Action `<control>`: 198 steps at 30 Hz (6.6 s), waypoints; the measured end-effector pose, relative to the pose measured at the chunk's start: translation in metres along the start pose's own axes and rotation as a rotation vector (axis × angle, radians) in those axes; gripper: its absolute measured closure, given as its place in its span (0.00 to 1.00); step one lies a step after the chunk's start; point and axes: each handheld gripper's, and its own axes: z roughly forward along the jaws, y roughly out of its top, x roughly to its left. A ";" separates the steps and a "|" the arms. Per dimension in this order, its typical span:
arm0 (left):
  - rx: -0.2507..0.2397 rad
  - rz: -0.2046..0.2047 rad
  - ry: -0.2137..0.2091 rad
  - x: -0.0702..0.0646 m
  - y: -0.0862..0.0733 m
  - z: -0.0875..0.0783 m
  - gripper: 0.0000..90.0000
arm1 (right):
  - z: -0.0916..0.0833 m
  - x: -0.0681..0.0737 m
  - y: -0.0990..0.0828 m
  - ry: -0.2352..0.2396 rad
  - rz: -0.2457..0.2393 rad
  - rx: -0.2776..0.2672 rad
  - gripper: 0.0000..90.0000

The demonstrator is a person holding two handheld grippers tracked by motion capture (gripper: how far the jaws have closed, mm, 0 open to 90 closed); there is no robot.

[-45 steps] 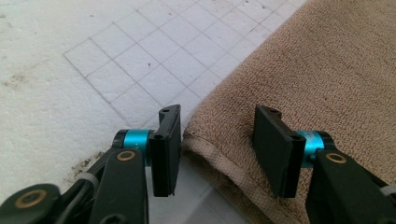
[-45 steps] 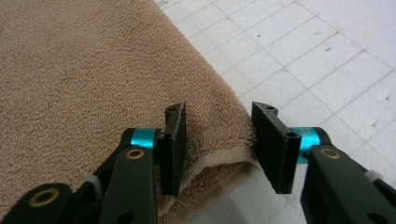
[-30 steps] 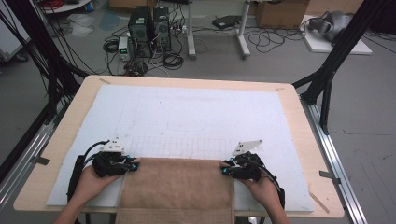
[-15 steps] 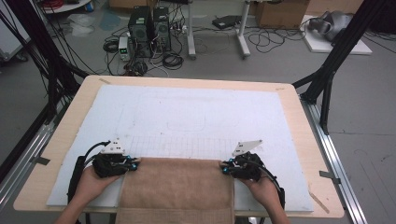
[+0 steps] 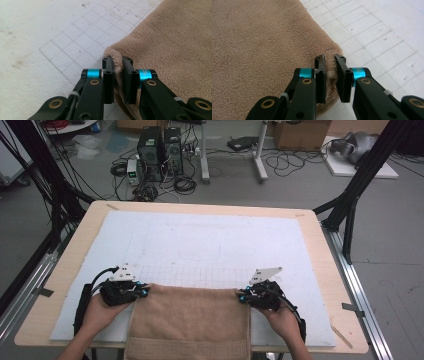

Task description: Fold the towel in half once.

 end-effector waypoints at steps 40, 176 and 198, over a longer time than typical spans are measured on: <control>-0.110 -0.068 0.178 0.093 0.150 -0.008 0.74 | -0.053 -0.111 0.127 -0.220 0.087 -0.135 0.64; -0.090 0.122 -0.078 -0.113 -0.038 -0.119 0.68 | -0.102 0.117 -0.021 0.090 -0.113 -0.156 0.72; -0.153 0.039 0.027 -0.031 0.006 -0.035 0.51 | -0.047 0.013 0.027 -0.091 -0.059 -0.119 0.53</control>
